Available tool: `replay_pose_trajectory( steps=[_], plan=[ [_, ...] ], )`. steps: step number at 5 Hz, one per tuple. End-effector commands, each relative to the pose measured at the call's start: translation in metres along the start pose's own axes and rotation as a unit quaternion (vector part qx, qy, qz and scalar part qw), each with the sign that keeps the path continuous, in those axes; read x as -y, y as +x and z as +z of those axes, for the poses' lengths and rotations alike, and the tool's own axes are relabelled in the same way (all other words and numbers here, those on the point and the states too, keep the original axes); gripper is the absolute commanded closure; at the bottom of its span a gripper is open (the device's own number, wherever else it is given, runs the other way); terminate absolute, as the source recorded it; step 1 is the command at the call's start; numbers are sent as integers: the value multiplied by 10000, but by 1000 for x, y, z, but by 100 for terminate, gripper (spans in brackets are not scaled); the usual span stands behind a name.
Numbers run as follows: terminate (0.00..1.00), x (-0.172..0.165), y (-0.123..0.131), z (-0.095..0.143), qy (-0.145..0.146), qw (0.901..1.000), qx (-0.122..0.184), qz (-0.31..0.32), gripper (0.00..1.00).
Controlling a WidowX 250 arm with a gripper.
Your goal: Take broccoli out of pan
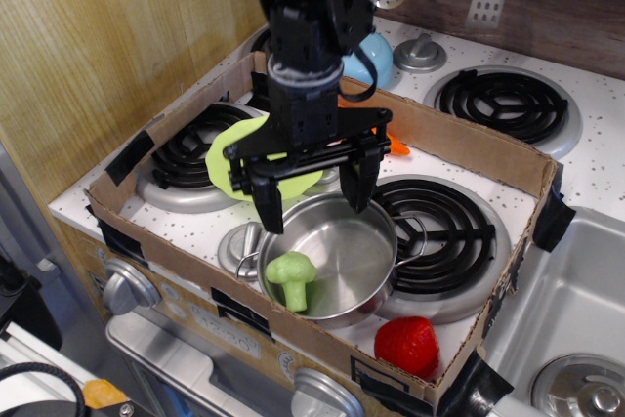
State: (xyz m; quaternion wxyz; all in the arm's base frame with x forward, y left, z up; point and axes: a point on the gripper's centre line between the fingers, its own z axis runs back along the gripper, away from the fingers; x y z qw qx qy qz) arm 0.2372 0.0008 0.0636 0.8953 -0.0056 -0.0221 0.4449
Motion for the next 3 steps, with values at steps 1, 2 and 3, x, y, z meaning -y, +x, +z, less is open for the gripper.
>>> replay_pose_trajectory(
  steps=[1, 2, 3],
  plan=[
    [0, 10, -1, -19, -257, 9994, 174, 146, 0],
    [0, 3, -5, -25, -172, 9994, 271, 157, 0],
    [0, -3, -5, -19, 46, 9993, 330, 144, 0]
  ],
)
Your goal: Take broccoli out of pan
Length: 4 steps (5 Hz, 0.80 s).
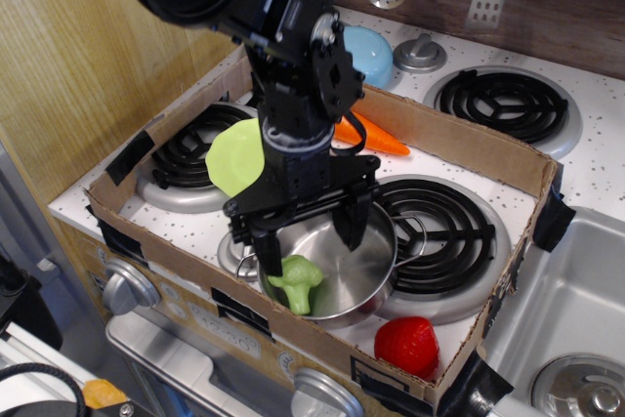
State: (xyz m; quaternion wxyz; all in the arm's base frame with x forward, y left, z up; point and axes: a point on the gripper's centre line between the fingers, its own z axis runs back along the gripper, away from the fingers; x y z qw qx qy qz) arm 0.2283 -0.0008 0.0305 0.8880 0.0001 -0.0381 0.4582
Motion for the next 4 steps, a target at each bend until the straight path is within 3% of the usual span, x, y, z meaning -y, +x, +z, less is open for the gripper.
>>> replay_pose_trajectory(
  steps=[1, 4],
  plan=[
    [0, 1, 2, 16, 142, 9997, 222, 24, 0],
    [0, 5, 0, -4, -71, 10000, -1, 9, 0]
  ],
)
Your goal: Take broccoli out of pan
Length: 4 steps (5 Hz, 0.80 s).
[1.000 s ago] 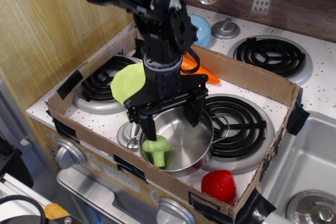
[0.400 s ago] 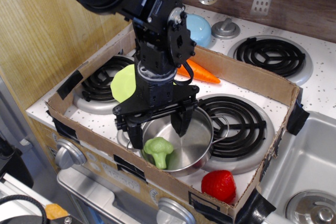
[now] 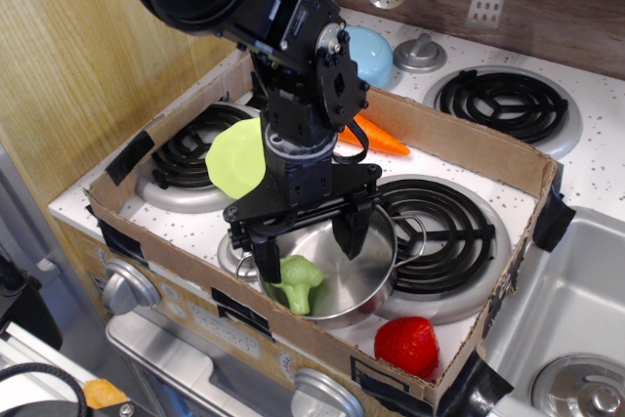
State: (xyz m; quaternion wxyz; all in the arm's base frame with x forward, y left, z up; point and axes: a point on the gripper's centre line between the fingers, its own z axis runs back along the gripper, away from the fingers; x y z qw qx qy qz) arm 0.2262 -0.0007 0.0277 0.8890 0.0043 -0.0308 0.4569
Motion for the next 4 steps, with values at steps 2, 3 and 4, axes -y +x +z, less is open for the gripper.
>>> replay_pose_trajectory(
  steps=[2, 3, 4],
  plan=[
    [0, 7, -1, -12, -294, 9995, -70, 61, 0],
    [0, 8, 0, -11, -289, 9995, -79, 95, 0],
    [0, 11, 1, -4, -175, 9997, -95, 158, 100]
  ],
)
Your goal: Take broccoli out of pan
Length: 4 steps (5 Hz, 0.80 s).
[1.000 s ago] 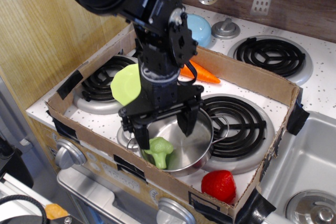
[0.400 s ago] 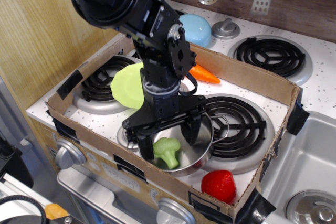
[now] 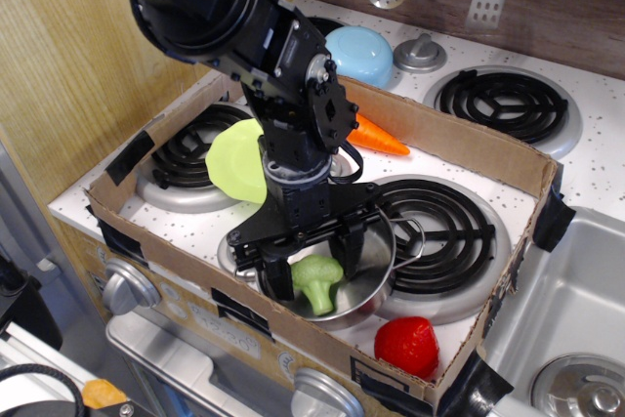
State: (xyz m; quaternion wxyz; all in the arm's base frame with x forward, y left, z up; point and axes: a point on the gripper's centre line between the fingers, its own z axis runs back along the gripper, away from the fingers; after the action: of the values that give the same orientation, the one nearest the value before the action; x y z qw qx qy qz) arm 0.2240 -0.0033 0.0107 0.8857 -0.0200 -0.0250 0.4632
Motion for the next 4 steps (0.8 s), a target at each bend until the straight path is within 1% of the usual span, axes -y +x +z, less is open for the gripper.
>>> replay_pose_trajectory(
  steps=[1, 2, 3, 4],
  plan=[
    [0, 19, 10, 30, 199, 9997, -102, 64, 100],
    [0, 26, 18, 53, 327, 9986, -387, 147, 100],
    [0, 36, 32, 75, 577, 9978, -310, 84, 100],
    [0, 58, 39, 81, 655, 9974, -153, -255, 100]
  ],
)
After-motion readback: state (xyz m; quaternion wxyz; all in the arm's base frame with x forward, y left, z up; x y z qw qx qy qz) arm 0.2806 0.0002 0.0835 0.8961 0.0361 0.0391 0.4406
